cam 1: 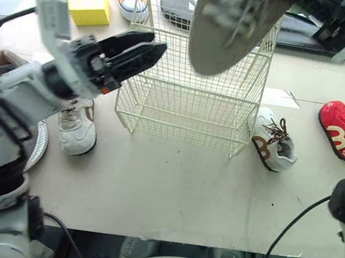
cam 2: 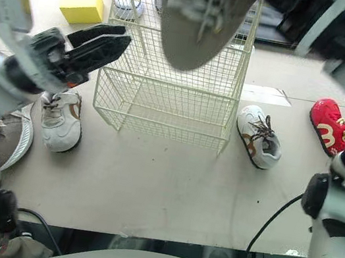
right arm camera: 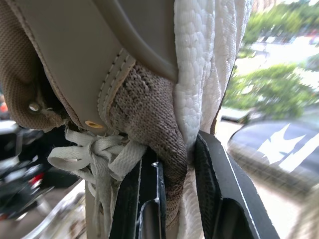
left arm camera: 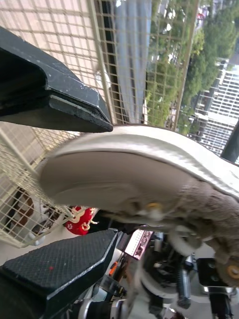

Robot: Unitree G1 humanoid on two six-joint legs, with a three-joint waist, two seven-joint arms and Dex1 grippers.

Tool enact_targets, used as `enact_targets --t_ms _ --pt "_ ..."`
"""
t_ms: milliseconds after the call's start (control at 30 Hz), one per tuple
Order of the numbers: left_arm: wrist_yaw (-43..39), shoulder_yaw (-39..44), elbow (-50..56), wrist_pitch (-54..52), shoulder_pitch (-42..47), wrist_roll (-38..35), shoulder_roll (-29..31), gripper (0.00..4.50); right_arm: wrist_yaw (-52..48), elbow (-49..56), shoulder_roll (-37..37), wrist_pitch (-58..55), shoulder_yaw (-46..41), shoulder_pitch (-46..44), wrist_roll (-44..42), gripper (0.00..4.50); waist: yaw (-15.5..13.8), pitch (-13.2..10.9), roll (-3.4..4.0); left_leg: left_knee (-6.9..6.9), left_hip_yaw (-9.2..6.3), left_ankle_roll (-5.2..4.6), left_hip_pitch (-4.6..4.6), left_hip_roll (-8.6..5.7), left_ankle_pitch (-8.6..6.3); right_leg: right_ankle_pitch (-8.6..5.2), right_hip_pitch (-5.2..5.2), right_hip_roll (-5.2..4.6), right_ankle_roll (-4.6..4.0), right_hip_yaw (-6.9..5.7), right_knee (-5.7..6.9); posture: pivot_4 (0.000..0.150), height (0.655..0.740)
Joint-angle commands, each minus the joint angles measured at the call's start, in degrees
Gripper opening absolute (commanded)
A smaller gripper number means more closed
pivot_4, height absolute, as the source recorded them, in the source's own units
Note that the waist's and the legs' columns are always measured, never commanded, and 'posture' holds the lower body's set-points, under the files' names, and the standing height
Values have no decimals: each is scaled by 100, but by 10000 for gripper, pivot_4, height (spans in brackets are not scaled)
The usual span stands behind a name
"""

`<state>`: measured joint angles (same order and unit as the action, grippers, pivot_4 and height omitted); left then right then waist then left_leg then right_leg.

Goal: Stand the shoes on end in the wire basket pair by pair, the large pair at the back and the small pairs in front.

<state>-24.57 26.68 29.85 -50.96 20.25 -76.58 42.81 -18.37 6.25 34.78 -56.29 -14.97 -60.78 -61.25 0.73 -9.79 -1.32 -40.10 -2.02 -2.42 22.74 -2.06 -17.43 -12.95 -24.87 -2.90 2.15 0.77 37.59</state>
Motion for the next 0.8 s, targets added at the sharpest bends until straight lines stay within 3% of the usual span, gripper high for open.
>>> enact_targets --t_ms 33,133,267,467,800 --pt "176 80 993 201 -439 -97 80 34346 -736 -385 224 1314 134 -559 1033 631 5 0 0 1 0 0 0 0 0 0 0 0 0 2 -4 1500 7400" --pt "402 53 1396 508 -708 62 -27 34346 -1355 -741 375 2060 554 -686 1873 479 7 0 -1 4 3 0 -1 1 0 0 0 -1 0 11 -5 1500 7400" --pt "487 71 1652 789 -968 232 -29 34346 -1903 -1124 385 2541 754 -720 2380 363 12 0 0 4 5 1 -4 5 0 0 0 0 -1 15 2 1500 7400" --pt "521 84 1662 1078 -1143 361 52 34346 -2375 -987 264 2359 842 -246 2443 308 -11 0 0 5 3 1 0 4 -1 0 0 -4 -1 12 -7 1500 7400" --pt "213 137 1491 1417 -1383 711 170 34346 -2545 -891 76 2773 1339 920 3314 246 -54 1 -1 5 -2 1 -2 1 -1 0 6 -9 -1 5 -8 1500 7400"
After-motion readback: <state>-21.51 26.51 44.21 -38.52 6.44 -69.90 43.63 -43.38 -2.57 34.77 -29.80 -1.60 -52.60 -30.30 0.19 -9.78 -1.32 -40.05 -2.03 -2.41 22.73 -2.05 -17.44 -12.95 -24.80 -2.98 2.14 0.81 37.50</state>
